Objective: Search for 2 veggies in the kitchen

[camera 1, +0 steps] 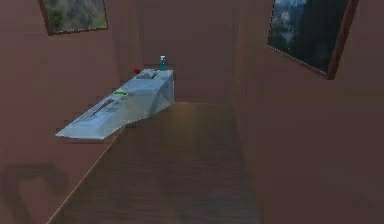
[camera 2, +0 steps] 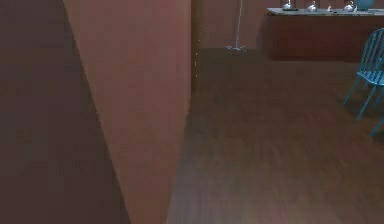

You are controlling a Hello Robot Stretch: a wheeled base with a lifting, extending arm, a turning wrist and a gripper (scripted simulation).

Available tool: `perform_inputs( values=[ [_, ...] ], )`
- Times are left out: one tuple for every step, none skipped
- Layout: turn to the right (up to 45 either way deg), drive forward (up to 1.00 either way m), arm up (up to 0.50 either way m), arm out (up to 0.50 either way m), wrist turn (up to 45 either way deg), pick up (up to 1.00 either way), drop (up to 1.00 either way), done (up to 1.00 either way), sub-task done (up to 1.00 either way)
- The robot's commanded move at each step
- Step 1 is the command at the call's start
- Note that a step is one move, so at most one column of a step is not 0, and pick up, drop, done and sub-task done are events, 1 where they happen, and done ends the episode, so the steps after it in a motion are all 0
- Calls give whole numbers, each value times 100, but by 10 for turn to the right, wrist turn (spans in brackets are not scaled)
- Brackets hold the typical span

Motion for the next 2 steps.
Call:
perform_inputs(
  values=[
    [0, 100, 0, 0, 0, 0, 0, 0, 0],
    [0, 100, 0, 0, 0, 0, 0, 0, 0]
  ],
)
